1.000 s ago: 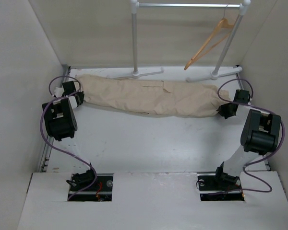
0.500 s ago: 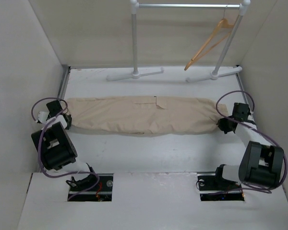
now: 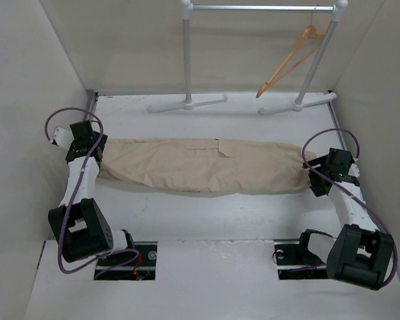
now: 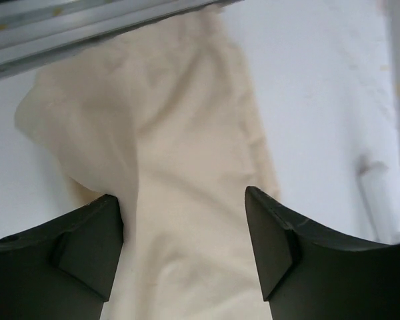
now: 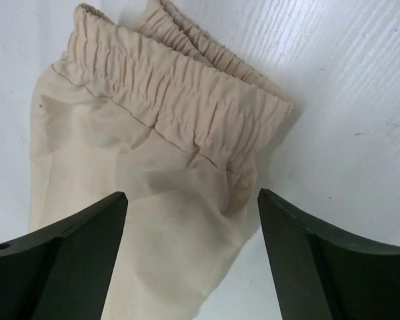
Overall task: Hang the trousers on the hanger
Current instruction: Fold the trousers at the center of the board.
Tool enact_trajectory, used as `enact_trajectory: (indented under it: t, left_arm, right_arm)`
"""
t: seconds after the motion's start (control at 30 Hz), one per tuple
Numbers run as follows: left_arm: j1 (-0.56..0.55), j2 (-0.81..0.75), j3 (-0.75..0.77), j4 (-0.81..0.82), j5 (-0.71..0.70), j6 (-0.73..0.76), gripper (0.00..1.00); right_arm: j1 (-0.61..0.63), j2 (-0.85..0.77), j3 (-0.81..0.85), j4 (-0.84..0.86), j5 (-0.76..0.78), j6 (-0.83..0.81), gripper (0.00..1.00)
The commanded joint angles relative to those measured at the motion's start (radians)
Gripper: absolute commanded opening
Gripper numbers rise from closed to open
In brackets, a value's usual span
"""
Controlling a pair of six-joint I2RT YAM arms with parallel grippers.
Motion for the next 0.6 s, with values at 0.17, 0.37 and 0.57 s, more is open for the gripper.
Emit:
enact_trajectory:
  t: [0.17, 0.37, 0.57]
  left_arm:
    - [-0.212, -0.043, 0.082, -0.025, -0.087, 0.019, 0.67]
    - [-0.22, -0.054, 0.037, -0.145, -0.175, -0.005, 0.65]
    - [-0.046, -0.091, -0.03, -0.203, -0.228, -0.073, 0.57]
  right_arm:
    - [-0.057, 0.141, -0.001, 0.099, 0.022, 0.03, 0.84]
    - [-0.076, 0.256, 0.008, 0.194, -0.001, 0.053, 0.78]
    - [-0.091, 0.252, 0.005, 0.197, -0.013, 0.069, 0.75]
